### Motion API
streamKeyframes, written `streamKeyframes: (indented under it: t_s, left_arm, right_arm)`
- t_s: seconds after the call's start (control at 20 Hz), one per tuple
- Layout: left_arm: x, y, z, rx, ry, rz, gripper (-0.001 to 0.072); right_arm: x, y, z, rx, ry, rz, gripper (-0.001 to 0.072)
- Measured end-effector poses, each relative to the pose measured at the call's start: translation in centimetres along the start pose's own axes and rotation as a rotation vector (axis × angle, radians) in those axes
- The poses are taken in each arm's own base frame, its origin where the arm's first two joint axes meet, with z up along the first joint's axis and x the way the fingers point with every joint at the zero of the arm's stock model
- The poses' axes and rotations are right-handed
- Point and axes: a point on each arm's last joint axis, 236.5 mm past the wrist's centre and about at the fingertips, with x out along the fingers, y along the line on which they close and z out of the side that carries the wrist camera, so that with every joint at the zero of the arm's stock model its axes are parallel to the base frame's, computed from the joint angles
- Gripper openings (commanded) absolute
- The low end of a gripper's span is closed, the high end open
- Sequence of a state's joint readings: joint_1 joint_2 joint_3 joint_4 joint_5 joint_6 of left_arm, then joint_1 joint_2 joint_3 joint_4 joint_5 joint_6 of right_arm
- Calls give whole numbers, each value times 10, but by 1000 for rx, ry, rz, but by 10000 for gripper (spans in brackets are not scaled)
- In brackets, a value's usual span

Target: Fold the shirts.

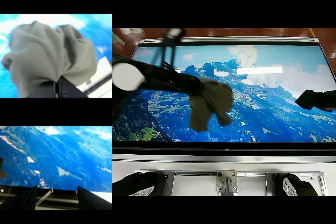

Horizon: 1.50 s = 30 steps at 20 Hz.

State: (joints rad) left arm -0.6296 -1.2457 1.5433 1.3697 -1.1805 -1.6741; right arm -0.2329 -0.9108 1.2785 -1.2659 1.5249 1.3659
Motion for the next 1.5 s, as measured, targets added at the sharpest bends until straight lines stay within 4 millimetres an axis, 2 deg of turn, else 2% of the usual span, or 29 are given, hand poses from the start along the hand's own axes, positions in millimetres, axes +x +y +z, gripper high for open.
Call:
streamKeyframes:
  t_s: [0.15,0.2,0.25,0.3,0.4,0.5,0.65,0.7,0.8,0.85,0.9,1.0,1.1,1.2,1.3,1.5]
  left_arm:
    - [71,-40,-45,-4,118,-58,49]
    - [93,-47,-59,-14,153,-64,65]
    - [114,-52,-72,-26,184,-63,274]
    - [129,-53,-81,-36,209,-59,715]
    - [145,-47,-91,-64,246,-45,716]
    - [143,-23,-83,-103,258,-15,716]
    - [110,28,-69,-161,274,41,716]
    - [96,45,-70,-180,288,60,716]
    - [73,68,-85,-217,323,82,717]
    - [66,74,-99,-242,347,79,718]
    - [62,76,-118,-271,378,63,718]
    - [66,67,-160,-350,433,-1,718]
    - [82,49,-202,-452,474,-80,718]
    - [98,31,-231,-535,484,-139,718]
    - [117,17,-245,-597,463,-168,718]
    - [150,0,-256,-694,425,-195,717]
  right_arm:
    - [13,1,-23,15,85,20,629]
    - [21,0,-31,24,110,25,629]
    - [29,-1,-38,36,133,31,629]
    - [39,-1,-46,50,154,39,629]
    - [58,-2,-61,76,190,56,629]
    - [72,-1,-71,75,210,76,629]
    - [82,-7,-81,42,229,67,629]
    - [85,-9,-82,37,235,60,629]
    - [94,-11,-86,40,255,66,629]
    - [100,-10,-88,46,271,82,629]
    - [108,-7,-90,58,292,106,629]
    - [124,0,-94,87,332,165,629]
    - [141,9,-95,125,369,234,629]
    - [156,15,-94,164,387,283,629]
    - [167,19,-96,196,411,316,629]
    - [182,19,-93,231,412,337,629]
